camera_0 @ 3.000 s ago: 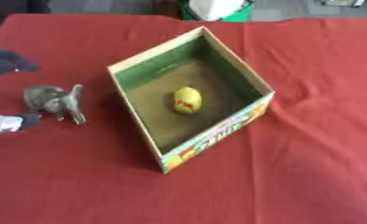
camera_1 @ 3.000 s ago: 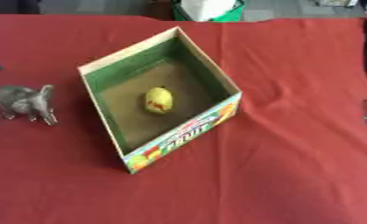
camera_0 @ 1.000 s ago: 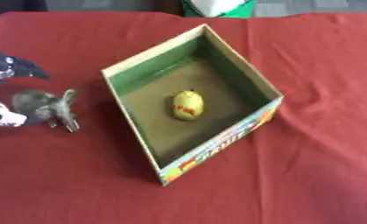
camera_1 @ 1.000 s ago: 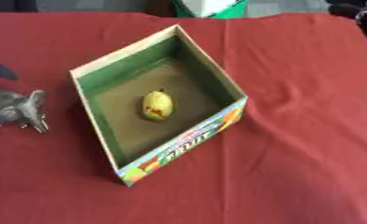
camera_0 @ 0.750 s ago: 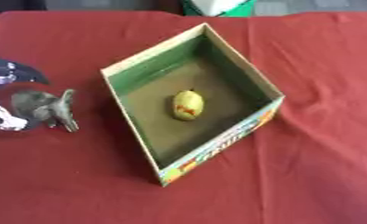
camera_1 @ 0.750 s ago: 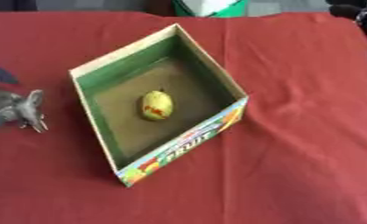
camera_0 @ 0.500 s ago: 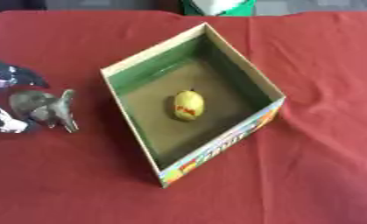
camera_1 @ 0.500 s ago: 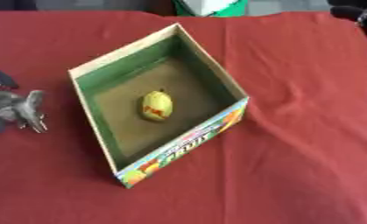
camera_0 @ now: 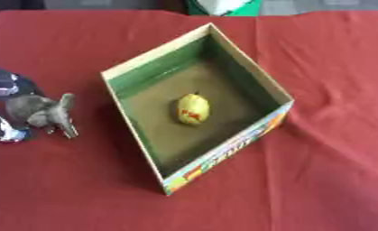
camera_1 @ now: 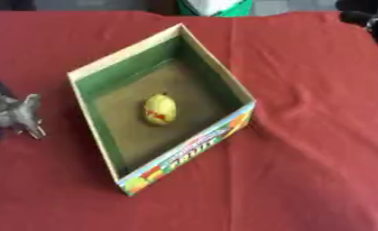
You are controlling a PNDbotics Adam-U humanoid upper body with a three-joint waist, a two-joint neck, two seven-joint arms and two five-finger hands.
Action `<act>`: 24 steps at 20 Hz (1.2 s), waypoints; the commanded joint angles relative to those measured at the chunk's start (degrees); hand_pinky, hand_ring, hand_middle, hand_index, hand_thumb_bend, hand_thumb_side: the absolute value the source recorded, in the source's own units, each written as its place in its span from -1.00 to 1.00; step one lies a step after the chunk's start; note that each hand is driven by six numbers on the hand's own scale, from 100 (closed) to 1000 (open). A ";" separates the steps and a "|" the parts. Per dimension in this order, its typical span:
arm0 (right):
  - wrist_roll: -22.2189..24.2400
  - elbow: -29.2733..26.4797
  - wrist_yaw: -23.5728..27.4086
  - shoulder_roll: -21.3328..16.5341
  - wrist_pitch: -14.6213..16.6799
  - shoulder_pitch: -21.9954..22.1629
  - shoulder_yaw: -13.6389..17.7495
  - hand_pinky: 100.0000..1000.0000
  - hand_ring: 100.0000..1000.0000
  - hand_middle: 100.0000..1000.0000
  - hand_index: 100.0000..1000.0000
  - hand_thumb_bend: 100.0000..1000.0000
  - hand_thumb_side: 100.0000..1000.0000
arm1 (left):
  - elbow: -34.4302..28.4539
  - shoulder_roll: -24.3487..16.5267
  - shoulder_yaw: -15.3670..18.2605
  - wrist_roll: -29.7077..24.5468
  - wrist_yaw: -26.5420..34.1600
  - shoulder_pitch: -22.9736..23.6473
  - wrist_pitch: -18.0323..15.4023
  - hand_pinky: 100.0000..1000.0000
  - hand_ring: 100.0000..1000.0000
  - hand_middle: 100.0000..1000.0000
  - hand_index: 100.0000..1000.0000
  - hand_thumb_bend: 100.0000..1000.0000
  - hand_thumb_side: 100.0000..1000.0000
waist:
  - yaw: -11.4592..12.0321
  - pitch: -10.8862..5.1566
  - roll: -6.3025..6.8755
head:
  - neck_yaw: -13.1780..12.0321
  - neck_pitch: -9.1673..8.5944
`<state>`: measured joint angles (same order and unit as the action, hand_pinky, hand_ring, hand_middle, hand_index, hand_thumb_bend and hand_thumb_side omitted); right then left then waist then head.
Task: Pick up objects on the table and place them in the box.
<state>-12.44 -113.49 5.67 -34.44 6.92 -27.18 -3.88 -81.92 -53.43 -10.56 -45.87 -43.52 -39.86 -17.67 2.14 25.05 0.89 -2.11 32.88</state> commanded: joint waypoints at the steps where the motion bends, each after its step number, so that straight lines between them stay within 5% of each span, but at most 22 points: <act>1: -0.01 -1.10 0.04 -0.60 -0.29 -0.21 0.73 0.55 0.50 0.38 0.68 -1.00 0.69 | -0.39 -1.14 0.63 -6.10 0.62 -0.82 -6.33 0.63 0.61 0.40 0.60 -0.64 -0.07 | 0.06 -1.09 -0.05 | -0.12 -0.63; 10: 0.18 -1.10 -0.17 -0.20 -1.05 0.27 0.90 0.55 0.50 0.38 0.69 -1.00 0.67 | -1.43 -0.83 1.31 -6.10 2.96 -1.15 -4.41 0.40 0.37 0.01 0.10 -1.00 -0.14 | 0.11 -1.23 -0.03 | -0.02 -0.32; 14: 0.29 -1.10 -0.19 0.00 -1.46 0.41 0.92 0.55 0.51 0.38 0.69 -1.00 0.67 | -1.66 -0.78 1.68 -5.08 3.96 -1.19 -2.67 0.22 0.22 -0.11 -0.06 -1.00 -0.67 | 0.22 -1.53 0.00 | 0.19 -0.03; 24: 0.35 -1.10 0.35 0.44 -1.91 0.66 1.05 0.56 0.51 0.36 0.69 -1.00 0.66 | -2.70 -0.91 2.59 4.46 6.67 -0.71 1.58 -0.08 -0.02 -0.33 -0.40 -1.00 -0.66 | 0.68 -2.93 -0.12 | 0.82 0.92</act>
<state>-12.04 -113.49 5.74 -33.40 5.12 -26.18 -3.53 -83.64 -52.43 -9.27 -42.77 -37.53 -39.89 -16.27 2.73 23.78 0.67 -1.47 33.45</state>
